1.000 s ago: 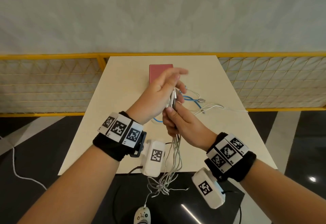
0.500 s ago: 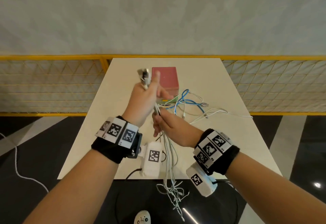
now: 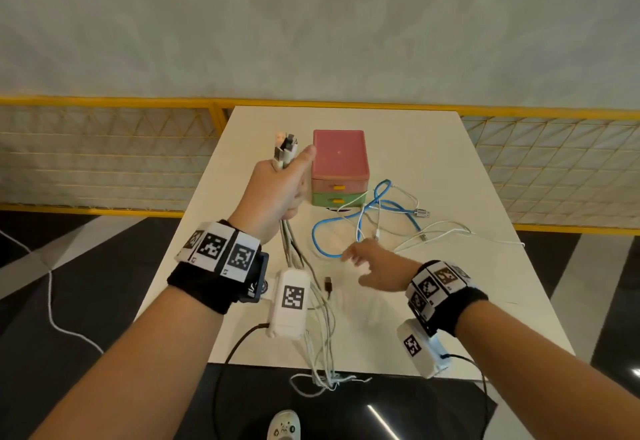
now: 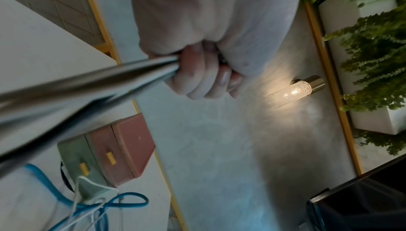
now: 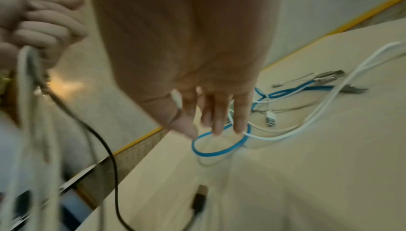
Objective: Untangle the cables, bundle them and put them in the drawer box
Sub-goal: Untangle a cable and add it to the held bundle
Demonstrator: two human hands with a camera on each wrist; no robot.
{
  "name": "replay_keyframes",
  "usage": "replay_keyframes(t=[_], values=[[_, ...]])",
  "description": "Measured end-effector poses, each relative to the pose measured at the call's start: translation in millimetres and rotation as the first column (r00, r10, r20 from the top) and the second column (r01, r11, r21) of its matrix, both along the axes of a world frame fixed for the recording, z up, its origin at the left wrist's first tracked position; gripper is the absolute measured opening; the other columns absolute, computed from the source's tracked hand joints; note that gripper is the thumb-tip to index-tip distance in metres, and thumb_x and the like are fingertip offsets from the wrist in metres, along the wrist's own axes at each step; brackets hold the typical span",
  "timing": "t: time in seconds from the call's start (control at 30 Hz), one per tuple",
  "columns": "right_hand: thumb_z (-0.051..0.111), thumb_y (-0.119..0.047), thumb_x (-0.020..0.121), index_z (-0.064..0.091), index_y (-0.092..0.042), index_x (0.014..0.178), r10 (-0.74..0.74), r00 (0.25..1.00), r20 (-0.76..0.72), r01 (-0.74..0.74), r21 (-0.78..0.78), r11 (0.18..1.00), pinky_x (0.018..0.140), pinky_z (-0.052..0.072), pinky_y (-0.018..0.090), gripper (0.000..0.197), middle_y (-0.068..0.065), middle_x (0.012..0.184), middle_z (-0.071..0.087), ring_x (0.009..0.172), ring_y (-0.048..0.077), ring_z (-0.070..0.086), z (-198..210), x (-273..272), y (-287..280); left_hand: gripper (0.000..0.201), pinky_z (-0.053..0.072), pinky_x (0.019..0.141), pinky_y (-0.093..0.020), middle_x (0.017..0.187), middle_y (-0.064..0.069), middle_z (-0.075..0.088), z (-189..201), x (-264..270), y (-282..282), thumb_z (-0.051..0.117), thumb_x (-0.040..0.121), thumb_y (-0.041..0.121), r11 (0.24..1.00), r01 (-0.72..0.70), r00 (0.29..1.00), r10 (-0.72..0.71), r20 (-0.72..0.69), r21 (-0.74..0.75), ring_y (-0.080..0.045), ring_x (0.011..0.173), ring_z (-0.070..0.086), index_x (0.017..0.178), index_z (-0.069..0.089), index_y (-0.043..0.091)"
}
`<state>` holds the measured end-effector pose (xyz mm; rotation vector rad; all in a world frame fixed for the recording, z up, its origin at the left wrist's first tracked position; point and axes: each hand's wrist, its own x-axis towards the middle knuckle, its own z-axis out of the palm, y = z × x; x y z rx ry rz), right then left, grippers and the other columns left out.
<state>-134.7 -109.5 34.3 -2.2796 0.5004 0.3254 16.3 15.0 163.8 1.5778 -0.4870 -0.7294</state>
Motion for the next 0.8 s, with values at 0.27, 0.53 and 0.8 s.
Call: replay_keyframes(t=[0.27,0.53,0.8], values=[[0.059,-0.015,0.09,0.057,-0.014,0.128,-0.423,0.897,0.13,0.422,0.038,0.906,0.106,0.031,0.03,0.038,0.012,0.136,0.047,0.127,0.024,0.045,-17,40,-34,0.056,0.015,0.044,-0.023,0.05,-0.002,0.031,-22,-1,-16,0.052,0.098,0.041,0.984,0.112,0.993,-0.116,0.025,0.136,-0.013,0.039,0.019,0.051,0.038,0.015],[0.07,-0.004,0.079,0.067,-0.013,0.082,-0.663,0.674,0.326,0.57,0.341,0.747,0.09,0.053,0.044,0.009,0.01,0.089,0.069,0.083,0.024,0.065,1,54,-35,0.048,0.022,0.039,-0.019,0.067,-0.003,0.064,-36,10,-29,0.047,0.1,0.04,0.984,0.109,0.993,-0.113,0.02,0.138,-0.008,0.033,0.027,0.069,0.066,0.009],[0.062,0.008,0.081,0.07,-0.014,0.095,-0.533,0.669,0.518,0.32,0.446,0.836,0.072,0.056,0.029,0.027,0.01,0.094,0.07,0.067,0.011,0.061,47,33,-3,0.046,0.026,0.037,-0.019,0.095,-0.022,0.071,-61,13,-48,0.048,0.097,0.051,0.952,0.163,0.982,-0.132,-0.136,0.258,-0.006,0.031,0.031,0.096,0.064,0.008]])
